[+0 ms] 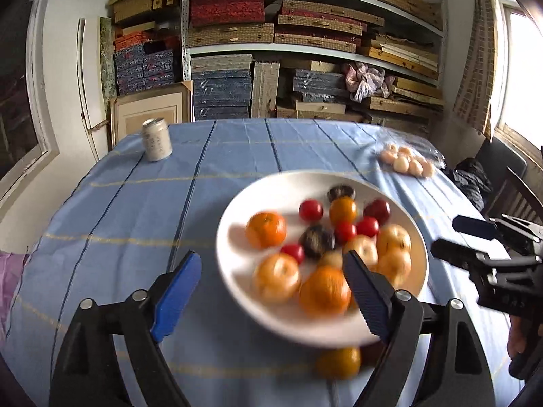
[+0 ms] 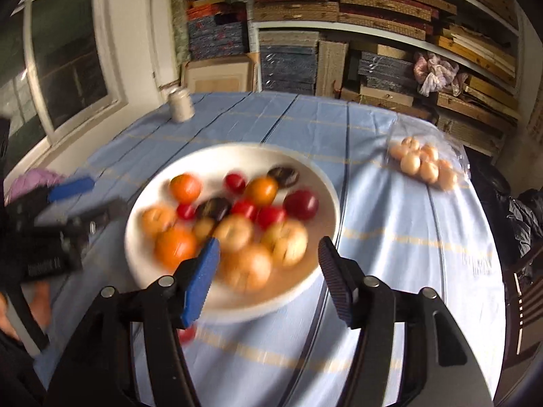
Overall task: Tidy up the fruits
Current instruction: 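Carry both tomatoes onto the plate and open both tools, then grasp the dark red apple with the right tool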
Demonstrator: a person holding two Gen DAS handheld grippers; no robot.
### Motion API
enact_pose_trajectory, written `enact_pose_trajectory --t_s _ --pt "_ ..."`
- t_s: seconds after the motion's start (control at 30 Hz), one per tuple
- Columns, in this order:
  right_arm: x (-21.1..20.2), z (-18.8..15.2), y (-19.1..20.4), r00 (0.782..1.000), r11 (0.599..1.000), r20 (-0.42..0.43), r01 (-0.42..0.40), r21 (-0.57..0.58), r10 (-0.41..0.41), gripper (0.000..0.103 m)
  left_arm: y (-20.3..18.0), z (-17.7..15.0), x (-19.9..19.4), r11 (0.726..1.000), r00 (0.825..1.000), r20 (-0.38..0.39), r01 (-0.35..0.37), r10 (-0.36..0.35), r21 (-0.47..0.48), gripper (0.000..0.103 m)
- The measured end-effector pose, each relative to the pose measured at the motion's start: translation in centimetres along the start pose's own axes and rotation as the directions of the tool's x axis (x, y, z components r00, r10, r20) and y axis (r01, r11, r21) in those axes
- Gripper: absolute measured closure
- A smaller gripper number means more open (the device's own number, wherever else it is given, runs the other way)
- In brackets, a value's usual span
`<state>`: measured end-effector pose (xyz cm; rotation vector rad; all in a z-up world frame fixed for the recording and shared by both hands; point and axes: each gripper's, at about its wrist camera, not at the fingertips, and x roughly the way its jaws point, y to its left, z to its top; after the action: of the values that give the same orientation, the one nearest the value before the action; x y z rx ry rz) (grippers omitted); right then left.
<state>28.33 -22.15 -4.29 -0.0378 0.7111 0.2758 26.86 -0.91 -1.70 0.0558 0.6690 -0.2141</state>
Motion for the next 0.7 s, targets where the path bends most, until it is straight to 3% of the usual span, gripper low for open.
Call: enact_pose_trajectory --t_s 0.17,0.27,0.4,0.7 --pt "-0.4 -5.4 3.9 0.998 0.993 -0.06 -0.023 -0.12 0.016 0.044 0.5 -3.8 -1.8 1.0 0.997 -0.071 0.008 -0.007 0.013 0.016" --pt "0.1 -6.8 5.7 0.998 0.989 -0.063 -0.022 -0.148 0.013 0.044 0.3 -5.5 -2.3 1.0 0.995 -0.096 0.007 -0.004 0.025 0.016" --pt "1.5 -7.2 6.7 0.995 0.991 -0.093 -0.055 -0.122 0.043 0.044 0.3 -7.5 -2.5 0.999 0.992 -0.126 0.008 -0.004 0.034 0.016" --pt "5.2 -6.7 7.3 0.988 0.997 -0.146 -0.059 -0.041 0.052 0.054 0.4 -8.4 -1.8 0.999 0.987 -0.157 0.024 -0.019 0.031 0.016"
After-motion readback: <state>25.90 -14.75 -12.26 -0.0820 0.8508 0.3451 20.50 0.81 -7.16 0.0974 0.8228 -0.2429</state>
